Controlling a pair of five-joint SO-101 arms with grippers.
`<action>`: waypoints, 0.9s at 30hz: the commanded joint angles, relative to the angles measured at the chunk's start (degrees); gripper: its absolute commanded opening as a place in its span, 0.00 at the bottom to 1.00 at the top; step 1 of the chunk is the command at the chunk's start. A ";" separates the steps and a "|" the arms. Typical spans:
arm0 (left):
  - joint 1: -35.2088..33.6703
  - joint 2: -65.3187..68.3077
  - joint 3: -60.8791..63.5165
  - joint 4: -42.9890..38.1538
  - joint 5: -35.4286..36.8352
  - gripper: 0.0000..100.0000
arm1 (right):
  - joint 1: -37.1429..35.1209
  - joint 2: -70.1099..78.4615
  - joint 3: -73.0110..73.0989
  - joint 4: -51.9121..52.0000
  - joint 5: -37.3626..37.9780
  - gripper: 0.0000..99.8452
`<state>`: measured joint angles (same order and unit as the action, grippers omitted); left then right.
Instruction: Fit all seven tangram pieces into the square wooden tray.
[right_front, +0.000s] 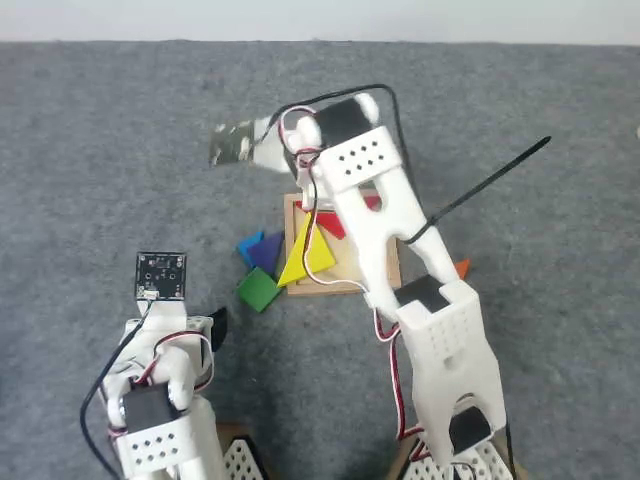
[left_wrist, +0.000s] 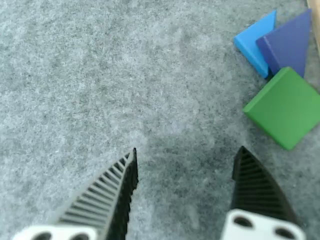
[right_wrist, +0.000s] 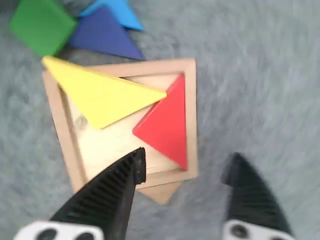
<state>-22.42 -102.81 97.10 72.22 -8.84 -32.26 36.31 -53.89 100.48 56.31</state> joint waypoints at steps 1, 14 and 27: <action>0.00 -1.23 -0.66 0.18 0.26 0.30 | 1.63 -10.24 6.51 2.77 -9.23 0.08; 0.00 -1.23 -0.66 0.18 0.26 0.30 | -3.12 -50.42 69.10 -13.85 -25.05 0.10; 0.00 -1.23 -0.66 0.18 0.26 0.30 | -8.48 -37.49 77.63 -45.58 -43.16 0.10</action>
<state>-22.42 -102.81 97.10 72.22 -8.84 -38.15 -3.52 24.00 59.52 15.08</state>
